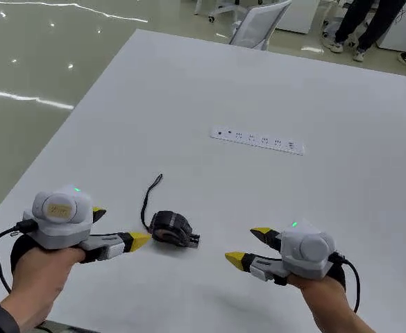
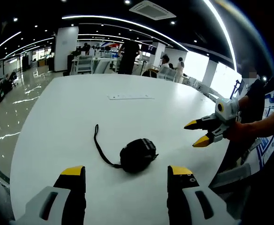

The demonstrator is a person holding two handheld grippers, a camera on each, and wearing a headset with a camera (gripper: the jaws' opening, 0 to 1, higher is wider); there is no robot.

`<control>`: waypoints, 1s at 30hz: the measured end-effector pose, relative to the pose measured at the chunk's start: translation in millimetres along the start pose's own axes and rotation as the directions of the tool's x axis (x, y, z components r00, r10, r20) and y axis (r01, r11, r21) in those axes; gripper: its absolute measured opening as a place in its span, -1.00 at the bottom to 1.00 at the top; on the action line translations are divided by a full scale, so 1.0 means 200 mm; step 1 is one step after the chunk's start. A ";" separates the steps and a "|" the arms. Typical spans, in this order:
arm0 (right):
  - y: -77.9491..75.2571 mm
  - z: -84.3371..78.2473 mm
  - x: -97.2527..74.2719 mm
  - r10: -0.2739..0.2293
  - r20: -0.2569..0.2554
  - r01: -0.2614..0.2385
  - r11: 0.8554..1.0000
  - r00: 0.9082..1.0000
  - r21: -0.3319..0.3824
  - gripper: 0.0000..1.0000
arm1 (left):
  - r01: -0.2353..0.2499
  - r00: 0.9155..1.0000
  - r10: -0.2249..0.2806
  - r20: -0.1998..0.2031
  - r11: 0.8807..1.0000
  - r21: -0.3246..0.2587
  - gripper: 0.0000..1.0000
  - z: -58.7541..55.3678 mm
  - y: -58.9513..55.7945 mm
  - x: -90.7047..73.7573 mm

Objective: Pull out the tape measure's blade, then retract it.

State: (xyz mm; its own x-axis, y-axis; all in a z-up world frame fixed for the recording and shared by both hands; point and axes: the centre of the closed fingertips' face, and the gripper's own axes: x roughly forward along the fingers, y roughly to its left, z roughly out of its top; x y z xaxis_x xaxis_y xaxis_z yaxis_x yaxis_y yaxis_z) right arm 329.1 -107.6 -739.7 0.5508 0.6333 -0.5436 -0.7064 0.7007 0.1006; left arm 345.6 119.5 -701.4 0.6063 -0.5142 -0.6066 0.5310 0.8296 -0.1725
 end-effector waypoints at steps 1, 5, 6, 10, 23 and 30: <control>0.01 0.00 -0.01 -0.002 -0.001 0.002 1.000 1.000 0.001 0.05 | 0.002 1.000 -0.002 0.002 1.000 0.000 0.38 0.00 0.00 -0.01; 0.03 -0.01 -0.05 -0.010 0.005 0.010 1.000 1.000 0.013 0.08 | 0.013 1.000 -0.013 0.008 1.000 -0.004 0.39 -0.02 -0.02 -0.02; 0.04 -0.01 -0.06 -0.010 0.007 0.009 1.000 1.000 0.016 0.09 | 0.018 1.000 -0.017 0.009 1.000 -0.008 0.40 -0.02 -0.02 -0.03; 0.05 -0.03 -0.07 -0.014 0.003 0.014 1.000 1.000 0.021 0.11 | 0.025 1.000 -0.025 0.010 1.000 -0.011 0.41 -0.03 -0.03 -0.03; 0.12 -0.07 -0.04 0.001 -0.008 0.000 0.999 1.000 0.034 0.17 | 0.045 0.999 -0.045 0.006 0.999 -0.008 0.44 -0.05 -0.06 -0.04; 0.13 -0.09 -0.05 -0.003 -0.014 0.003 0.999 1.000 0.044 0.17 | 0.051 0.999 -0.051 0.006 0.999 -0.004 0.44 -0.05 -0.06 -0.05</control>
State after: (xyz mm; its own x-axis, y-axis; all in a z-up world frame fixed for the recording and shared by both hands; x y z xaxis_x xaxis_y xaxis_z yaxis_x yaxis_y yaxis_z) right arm 297.0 -102.4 -747.0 0.5463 0.6267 -0.5557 -0.6845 0.7164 0.1350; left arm 327.2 116.9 -701.5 0.5818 -0.5573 -0.5924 0.5592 0.8030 -0.2062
